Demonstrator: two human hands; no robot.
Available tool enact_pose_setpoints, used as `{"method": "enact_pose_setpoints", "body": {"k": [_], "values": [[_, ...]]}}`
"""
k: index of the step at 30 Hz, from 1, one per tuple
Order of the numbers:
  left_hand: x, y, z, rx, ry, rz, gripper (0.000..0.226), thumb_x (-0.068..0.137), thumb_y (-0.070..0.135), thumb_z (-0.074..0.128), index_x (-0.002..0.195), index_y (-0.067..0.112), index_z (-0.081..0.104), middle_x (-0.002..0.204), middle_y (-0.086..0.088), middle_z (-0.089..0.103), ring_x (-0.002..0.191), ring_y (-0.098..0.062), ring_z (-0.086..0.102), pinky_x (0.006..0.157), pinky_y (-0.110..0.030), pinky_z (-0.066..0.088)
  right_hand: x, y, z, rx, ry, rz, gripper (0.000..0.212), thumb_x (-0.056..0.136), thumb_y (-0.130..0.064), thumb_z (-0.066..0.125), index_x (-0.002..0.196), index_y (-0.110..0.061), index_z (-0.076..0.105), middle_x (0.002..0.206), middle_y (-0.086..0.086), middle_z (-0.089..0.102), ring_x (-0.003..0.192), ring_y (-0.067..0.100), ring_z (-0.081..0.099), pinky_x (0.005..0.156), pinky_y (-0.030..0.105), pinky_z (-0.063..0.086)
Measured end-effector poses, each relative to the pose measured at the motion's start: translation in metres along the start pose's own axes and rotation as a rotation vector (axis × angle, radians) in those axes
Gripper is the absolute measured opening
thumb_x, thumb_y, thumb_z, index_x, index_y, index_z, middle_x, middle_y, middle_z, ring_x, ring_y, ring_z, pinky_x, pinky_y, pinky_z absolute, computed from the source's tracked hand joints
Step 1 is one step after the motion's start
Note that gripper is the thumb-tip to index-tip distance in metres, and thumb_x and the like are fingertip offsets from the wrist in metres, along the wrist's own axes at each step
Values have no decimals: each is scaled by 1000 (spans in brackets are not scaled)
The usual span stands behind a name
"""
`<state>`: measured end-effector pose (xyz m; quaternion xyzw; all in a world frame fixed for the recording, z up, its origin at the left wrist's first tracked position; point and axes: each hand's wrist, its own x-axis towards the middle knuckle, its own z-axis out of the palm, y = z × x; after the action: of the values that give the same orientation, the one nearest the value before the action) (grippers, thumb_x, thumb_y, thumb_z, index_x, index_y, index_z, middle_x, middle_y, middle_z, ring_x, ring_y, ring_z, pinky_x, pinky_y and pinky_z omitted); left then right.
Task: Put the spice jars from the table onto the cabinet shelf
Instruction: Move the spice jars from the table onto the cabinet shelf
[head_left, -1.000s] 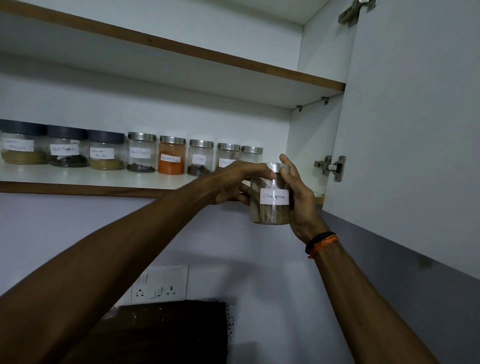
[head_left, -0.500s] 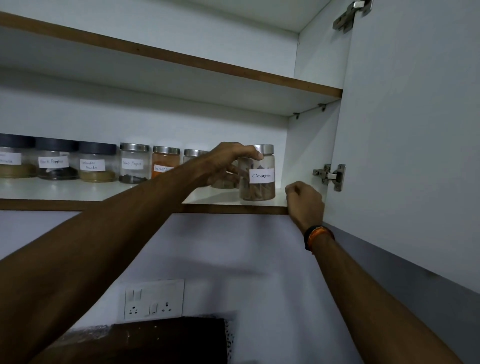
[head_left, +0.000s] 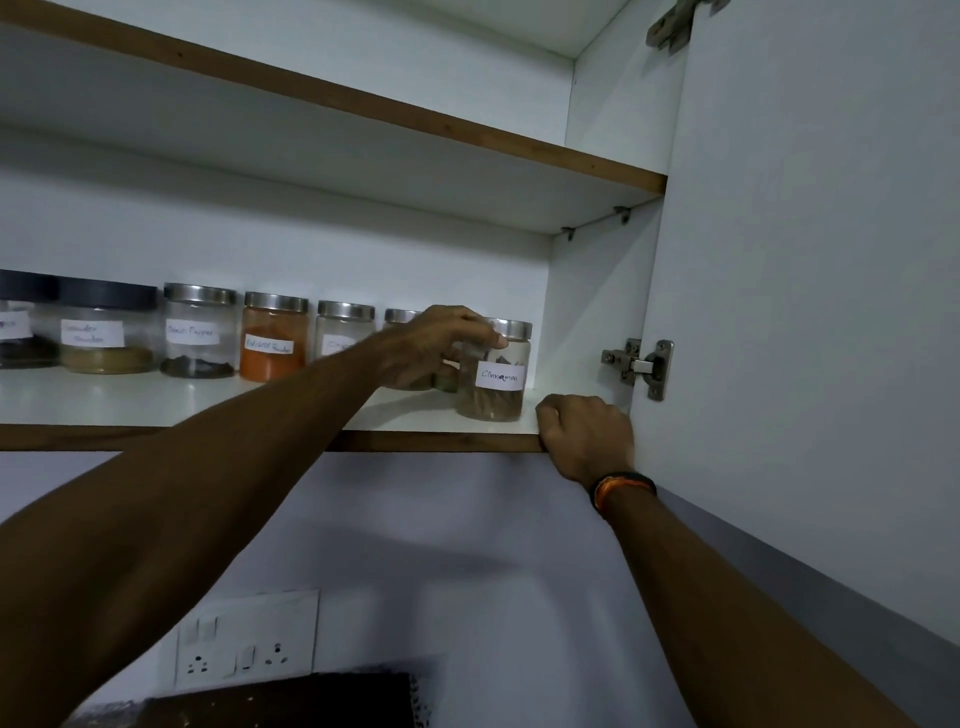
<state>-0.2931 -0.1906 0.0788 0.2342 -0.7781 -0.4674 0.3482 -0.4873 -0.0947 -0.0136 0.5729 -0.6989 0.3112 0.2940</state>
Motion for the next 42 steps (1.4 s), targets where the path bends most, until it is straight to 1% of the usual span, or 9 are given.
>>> {"method": "enact_pose_setpoints", "body": {"k": [3,7,10,14,19,26,31,39,42], "values": [[17,-3,0,50,16,105,44,83,15,76,123,11,59,118,-10,66,109,-29,65,84,-40,58,2,1,6,30,63,4,52,83,-40,26,85,-17,72,84,4,72,70,23,59,60,29,35],[42,-3,0,311,97,276,40,79,17,81,116,12,68,115,-5,66,108,-24,63,88,-38,55,2,3,9,76,131,3,60,82,-39,29,116,-16,73,104,6,75,88,25,67,67,28,43],[61,-4,0,527,110,386,41,78,24,83,115,13,71,115,-3,70,105,-20,63,89,-37,53,1,3,9,52,135,11,57,82,-39,27,103,-17,76,91,4,74,76,23,64,62,27,40],[83,-8,-2,757,134,430,42,83,30,79,120,13,70,118,-3,70,107,-20,62,88,-34,52,1,2,12,19,152,12,51,84,-37,26,80,-17,72,65,-5,57,56,16,49,50,22,22],[102,-14,-4,919,113,451,37,87,34,72,118,12,70,112,-4,73,101,-22,65,85,-41,56,2,4,14,23,169,-18,47,85,-37,28,77,-19,70,62,-7,53,53,13,44,49,20,16],[121,-17,1,1072,126,453,32,90,32,70,115,12,66,112,-7,70,99,-23,60,80,-35,49,1,5,17,31,183,-27,46,85,-37,28,74,-20,69,61,-7,55,53,14,48,49,21,20],[128,-17,6,1100,148,428,29,91,25,69,113,8,63,111,-11,69,94,-22,57,77,-32,42,1,5,17,37,198,-39,48,84,-38,26,74,-20,69,64,-4,61,53,14,47,49,20,18],[132,-15,8,1136,176,397,25,89,24,71,107,11,61,108,-10,68,95,-25,60,79,-36,47,1,4,18,62,216,-52,48,81,-40,20,67,-22,62,59,-7,55,50,12,44,49,20,19],[133,-16,9,1139,182,382,23,89,22,71,106,11,60,107,-10,68,94,-26,60,82,-39,50,1,4,17,65,221,-57,54,79,-43,15,68,-21,63,60,-6,56,50,12,45,49,20,19]]}}
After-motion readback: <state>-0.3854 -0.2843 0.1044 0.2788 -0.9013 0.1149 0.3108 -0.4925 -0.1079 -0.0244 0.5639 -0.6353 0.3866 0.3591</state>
